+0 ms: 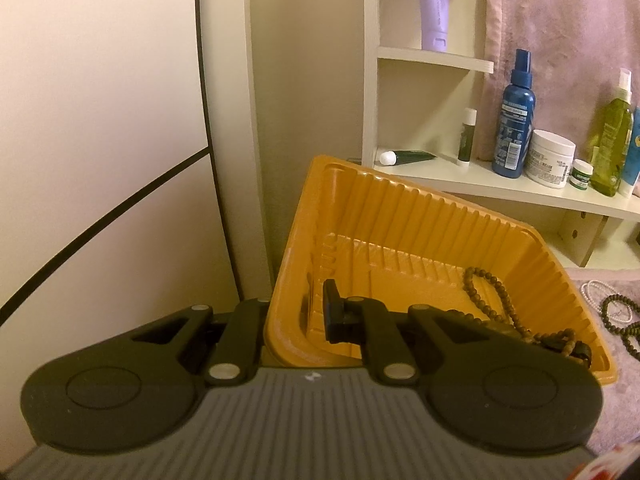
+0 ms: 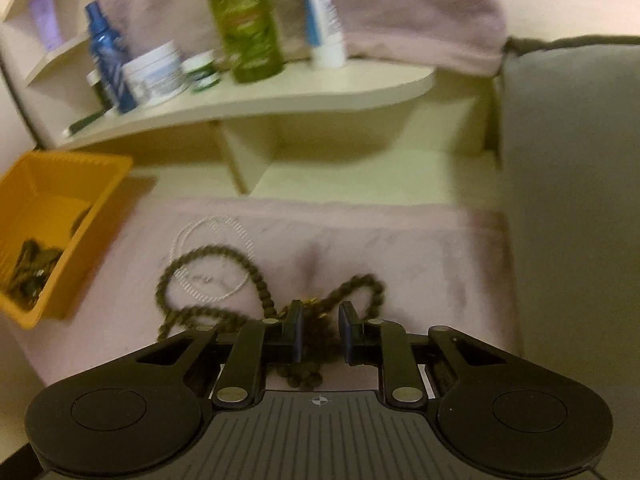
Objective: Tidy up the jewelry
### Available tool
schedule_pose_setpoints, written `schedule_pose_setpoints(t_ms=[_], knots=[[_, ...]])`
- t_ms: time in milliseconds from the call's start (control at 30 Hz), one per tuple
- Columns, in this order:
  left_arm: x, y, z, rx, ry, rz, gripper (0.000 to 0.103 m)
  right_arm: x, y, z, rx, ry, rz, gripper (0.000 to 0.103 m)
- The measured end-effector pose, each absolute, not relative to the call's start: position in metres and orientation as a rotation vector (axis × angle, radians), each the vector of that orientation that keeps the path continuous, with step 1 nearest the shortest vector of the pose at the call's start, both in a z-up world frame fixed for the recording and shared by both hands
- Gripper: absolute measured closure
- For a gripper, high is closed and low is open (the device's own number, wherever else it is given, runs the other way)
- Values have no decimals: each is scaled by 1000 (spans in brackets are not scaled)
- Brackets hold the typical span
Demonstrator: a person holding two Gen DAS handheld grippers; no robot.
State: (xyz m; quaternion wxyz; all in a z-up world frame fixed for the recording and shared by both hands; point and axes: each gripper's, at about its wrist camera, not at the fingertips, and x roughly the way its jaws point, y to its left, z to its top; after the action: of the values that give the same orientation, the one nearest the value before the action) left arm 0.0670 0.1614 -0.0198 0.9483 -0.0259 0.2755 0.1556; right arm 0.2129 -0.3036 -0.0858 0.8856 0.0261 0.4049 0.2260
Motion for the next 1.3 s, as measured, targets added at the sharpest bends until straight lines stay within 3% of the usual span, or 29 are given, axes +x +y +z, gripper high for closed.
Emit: schedule_pose_setpoints(t_ms=[133,200,367,933,1300], knots=[[68,161,-20,-50,562,316,92,210,-299,-89,26,833,464,83],[67,161,-20,-49,563,315,92,209,-298,-88,31,825,458,91],[67,161,-20,-49,563,316,92,204,-303,-80,45,787,442,98],[68,161,-19,-48,567,316,92,183,-331,-15,316,630,437,98],[67,160,-18,-42,566,304,92,161,-276,18,313,592,570,98]])
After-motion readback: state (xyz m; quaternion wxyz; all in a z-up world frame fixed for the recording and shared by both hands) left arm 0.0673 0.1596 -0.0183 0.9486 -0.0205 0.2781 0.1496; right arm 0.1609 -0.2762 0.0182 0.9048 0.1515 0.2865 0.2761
